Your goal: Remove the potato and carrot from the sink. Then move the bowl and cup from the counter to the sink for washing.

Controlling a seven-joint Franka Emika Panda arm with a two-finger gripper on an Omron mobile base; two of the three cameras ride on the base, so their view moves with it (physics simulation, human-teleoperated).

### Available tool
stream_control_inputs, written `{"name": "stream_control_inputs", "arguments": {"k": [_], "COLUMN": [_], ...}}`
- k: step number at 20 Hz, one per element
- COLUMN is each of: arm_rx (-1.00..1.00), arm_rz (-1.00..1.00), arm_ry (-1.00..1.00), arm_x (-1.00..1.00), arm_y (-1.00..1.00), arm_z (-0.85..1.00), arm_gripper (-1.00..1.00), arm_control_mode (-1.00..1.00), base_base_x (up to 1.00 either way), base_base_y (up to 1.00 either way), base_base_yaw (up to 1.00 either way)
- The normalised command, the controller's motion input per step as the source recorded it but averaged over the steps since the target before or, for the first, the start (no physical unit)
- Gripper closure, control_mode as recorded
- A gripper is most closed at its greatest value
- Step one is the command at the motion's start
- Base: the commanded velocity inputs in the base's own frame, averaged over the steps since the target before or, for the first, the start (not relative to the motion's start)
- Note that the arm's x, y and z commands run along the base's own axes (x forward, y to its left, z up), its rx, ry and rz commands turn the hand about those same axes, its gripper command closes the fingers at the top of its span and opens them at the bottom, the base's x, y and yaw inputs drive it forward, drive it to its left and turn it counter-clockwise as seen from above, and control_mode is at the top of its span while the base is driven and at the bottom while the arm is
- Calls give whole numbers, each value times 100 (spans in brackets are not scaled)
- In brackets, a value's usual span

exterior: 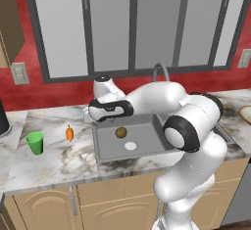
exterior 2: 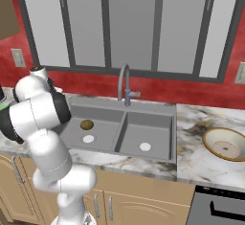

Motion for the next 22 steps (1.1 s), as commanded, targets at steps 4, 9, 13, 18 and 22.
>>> {"name": "stream_control_inputs", "arguments": {"k": [4, 9, 13, 18, 22], "arm_rx": [0, 0, 4, 5, 1], "arm_rz": [1, 0, 0, 0, 0], "arm_ry": [0, 0, 0, 0, -4], "arm_x": [-1, 0, 1, 6, 14], "arm_y": [-55, -53, -49, -38, -25], "arm_z": [0, 0, 0, -1, -9], "arm_gripper": [-100, -100, -100, -100, -100], "arm_control_mode": [-100, -100, -100, -100, -100], "base_base_x": [0, 0, 0, 0, 0], "base_base_y": [0, 0, 0, 0, 0], "base_base_yaw": [0, 0, 0, 0, 0]}}
